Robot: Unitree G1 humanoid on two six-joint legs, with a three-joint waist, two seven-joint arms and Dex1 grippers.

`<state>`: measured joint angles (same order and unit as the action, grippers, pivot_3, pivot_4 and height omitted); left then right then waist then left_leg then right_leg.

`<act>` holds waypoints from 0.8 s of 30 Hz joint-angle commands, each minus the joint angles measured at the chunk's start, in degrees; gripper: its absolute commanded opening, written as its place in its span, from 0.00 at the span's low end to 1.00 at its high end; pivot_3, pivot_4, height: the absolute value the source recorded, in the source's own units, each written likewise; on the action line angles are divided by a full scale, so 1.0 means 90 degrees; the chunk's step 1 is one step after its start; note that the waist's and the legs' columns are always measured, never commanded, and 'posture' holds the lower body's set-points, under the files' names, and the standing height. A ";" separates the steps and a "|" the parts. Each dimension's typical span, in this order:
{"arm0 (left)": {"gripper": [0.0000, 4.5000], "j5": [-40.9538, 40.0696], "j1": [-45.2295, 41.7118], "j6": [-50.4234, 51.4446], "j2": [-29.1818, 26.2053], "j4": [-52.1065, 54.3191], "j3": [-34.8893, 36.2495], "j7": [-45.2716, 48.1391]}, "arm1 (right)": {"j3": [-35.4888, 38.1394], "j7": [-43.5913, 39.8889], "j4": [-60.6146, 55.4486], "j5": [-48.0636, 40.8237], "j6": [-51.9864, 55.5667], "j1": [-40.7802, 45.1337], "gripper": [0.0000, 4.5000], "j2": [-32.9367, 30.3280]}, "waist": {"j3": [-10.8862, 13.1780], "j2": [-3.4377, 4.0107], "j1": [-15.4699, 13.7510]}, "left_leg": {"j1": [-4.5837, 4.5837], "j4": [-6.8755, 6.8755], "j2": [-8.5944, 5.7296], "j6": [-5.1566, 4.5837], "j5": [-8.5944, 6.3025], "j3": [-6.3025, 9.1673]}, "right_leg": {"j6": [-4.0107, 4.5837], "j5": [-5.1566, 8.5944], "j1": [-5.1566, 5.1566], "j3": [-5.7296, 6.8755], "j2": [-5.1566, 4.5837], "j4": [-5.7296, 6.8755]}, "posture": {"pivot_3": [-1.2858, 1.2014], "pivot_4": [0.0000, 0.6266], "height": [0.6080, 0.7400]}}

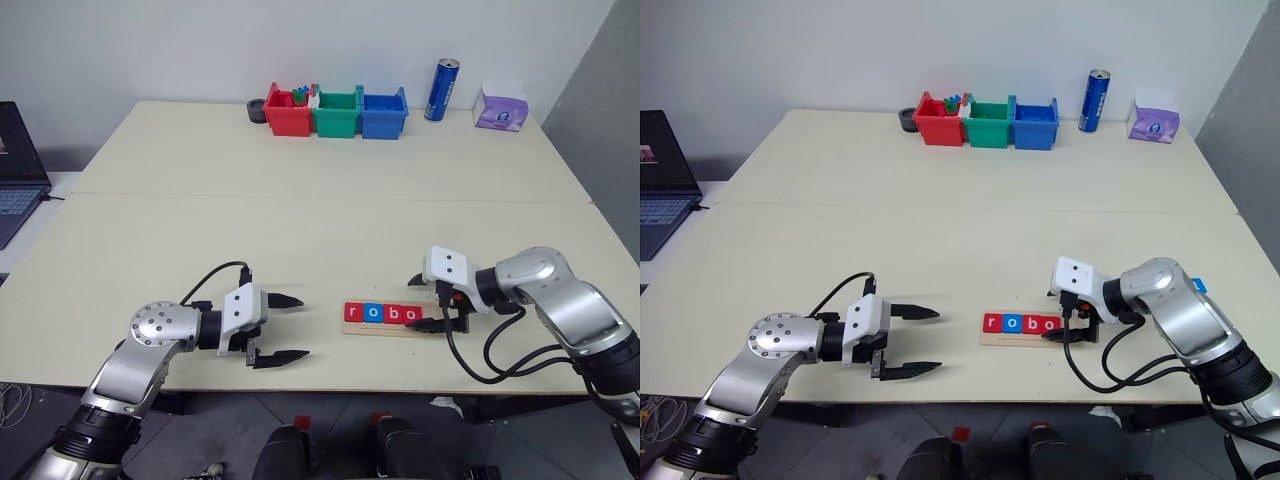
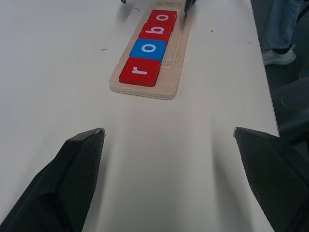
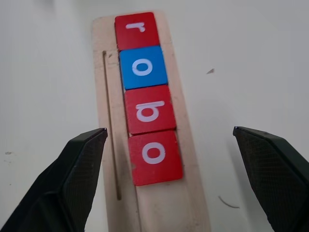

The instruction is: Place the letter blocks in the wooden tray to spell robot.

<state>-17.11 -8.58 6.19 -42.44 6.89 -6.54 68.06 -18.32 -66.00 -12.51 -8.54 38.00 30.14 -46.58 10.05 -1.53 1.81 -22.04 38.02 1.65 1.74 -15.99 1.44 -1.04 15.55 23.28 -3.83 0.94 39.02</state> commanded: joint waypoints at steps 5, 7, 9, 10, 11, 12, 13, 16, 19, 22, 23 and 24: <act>1.00 -0.0021 -0.0012 -0.0061 0.0006 0.0187 0.0055 -0.0026 | 0.0707 0.0147 -0.0412 -0.0342 0.0226 -0.0297 0.99 -0.0238 | 0.0000 0.0000 -0.0004 | -0.0001 0.0000 -0.0001 0.0000 0.0000 -0.0001 | 0.0000 0.0000 0.0000 0.0000 0.0000 0.0000 | 0.52 0.24 1.00; 1.00 -0.0021 -0.0004 -0.0066 0.0012 0.0181 0.0052 -0.0028 | 0.1082 0.0413 -0.0474 -0.0468 0.0318 -0.0446 0.99 -0.0177 | 0.0000 0.0000 -0.0008 | -0.0003 0.0000 -0.0002 0.0000 0.0000 -0.0001 | 0.0000 0.0000 0.0000 0.0002 -0.0001 0.0000 | 0.52 0.24 1.00; 1.00 -0.0035 0.0026 -0.0057 0.0019 0.0205 0.0053 -0.0033 | 0.1574 0.0885 -0.0530 -0.0556 0.0465 -0.0606 0.99 -0.0005 | 0.0000 0.0000 -0.0007 | -0.0003 0.0000 -0.0001 0.0000 0.0000 0.0000 | 0.0000 0.0000 0.0000 0.0002 -0.0001 0.0000 | 0.52 0.24 1.00; 1.00 -0.0053 0.0049 -0.0045 0.0024 0.0225 0.0059 -0.0038 | 0.1841 0.1127 -0.0579 -0.0617 0.0576 -0.0715 0.99 0.0084 | 0.0000 0.0000 -0.0007 | -0.0003 0.0000 -0.0001 0.0000 0.0000 -0.0001 | 0.0000 0.0000 0.0000 0.0001 -0.0001 0.0000 | 0.52 0.24 1.00; 1.00 -0.0073 0.0065 -0.0028 0.0032 0.0239 0.0067 -0.0044 | 0.2066 0.1314 -0.0639 -0.0679 0.0688 -0.0829 0.99 0.0151 | 0.0000 -0.0001 -0.0008 | -0.0002 0.0000 -0.0001 0.0000 0.0000 -0.0001 | 0.0000 0.0000 0.0000 0.0000 -0.0001 0.0001 | 0.52 0.24 1.00; 1.00 -0.0093 0.0084 -0.0011 0.0036 0.0255 0.0075 -0.0048 | 0.2384 0.1599 -0.0733 -0.0716 0.0796 -0.1044 0.99 0.0273 | 0.0000 -0.0001 -0.0008 | -0.0003 0.0000 -0.0001 0.0000 0.0000 -0.0001 | -0.0001 0.0000 0.0000 0.0002 -0.0001 0.0001 | 0.52 0.24 1.00; 1.00 -0.0106 0.0110 -0.0005 0.0034 0.0276 0.0083 -0.0049 | 0.2663 0.1896 -0.0816 -0.0709 0.0868 -0.1255 0.99 0.0405 | -0.0001 -0.0001 -0.0008 | -0.0002 0.0000 -0.0001 0.0000 0.0000 -0.0003 | 0.0000 0.0000 0.0000 0.0000 0.0000 0.0001 | 0.52 0.24 1.00; 1.00 -0.0159 0.0128 0.0056 0.0045 0.0322 0.0094 -0.0044 | 0.3535 0.3318 -0.0892 -0.0369 0.0773 -0.1790 0.99 0.1104 | -0.0002 -0.0003 -0.0015 | -0.0009 -0.0002 -0.0001 0.0001 0.0000 -0.0002 | 0.0000 0.0000 0.0000 0.0001 0.0000 0.0000 | 0.52 0.24 1.00; 1.00 -0.0186 0.0106 0.0102 0.0074 0.0340 0.0073 -0.0036 | 0.4433 0.5097 -0.0618 0.0147 0.0439 -0.1967 0.99 0.2022 | -0.0003 0.0003 -0.0007 | -0.0011 -0.0002 -0.0002 0.0002 0.0001 -0.0002 | -0.0001 0.0000 0.0001 -0.0010 0.0000 0.0004 | 0.52 0.24 1.00; 1.00 -0.0166 0.0059 0.0109 0.0120 0.0326 0.0018 -0.0007 | 0.4864 0.5958 -0.0537 0.0373 0.0072 -0.2193 0.99 0.2514 | -0.0005 0.0006 -0.0006 | -0.0007 -0.0002 -0.0006 0.0003 0.0001 -0.0010 | -0.0001 0.0000 0.0003 -0.0013 -0.0001 0.0006 | 0.52 0.24 1.00; 1.00 -0.0159 0.0043 0.0111 0.0133 0.0327 -0.0003 0.0009 | 0.4914 0.6131 -0.0500 0.0429 -0.0022 -0.2250 0.99 0.2589 | -0.0005 0.0007 -0.0002 | -0.0005 -0.0002 -0.0006 0.0003 0.0001 -0.0012 | -0.0002 0.0000 0.0003 -0.0012 -0.0001 0.0005 | 0.52 0.24 1.00; 1.00 -0.0150 0.0027 0.0108 0.0143 0.0323 -0.0020 0.0025 | 0.4950 0.6261 -0.0451 0.0467 -0.0084 -0.2289 0.99 0.2649 | -0.0005 0.0007 0.0002 | -0.0004 -0.0003 -0.0005 0.0003 0.0001 -0.0014 | -0.0002 0.0000 0.0003 -0.0013 0.0000 0.0005 | 0.52 0.24 1.00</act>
<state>-17.81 -7.57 7.31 -41.27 8.06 -6.69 68.17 24.48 -12.14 -15.50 -5.26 39.39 9.57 -22.91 10.01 -1.47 1.83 -22.07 37.99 1.61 1.77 -15.98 1.30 -1.06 15.56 23.31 -3.97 0.94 39.06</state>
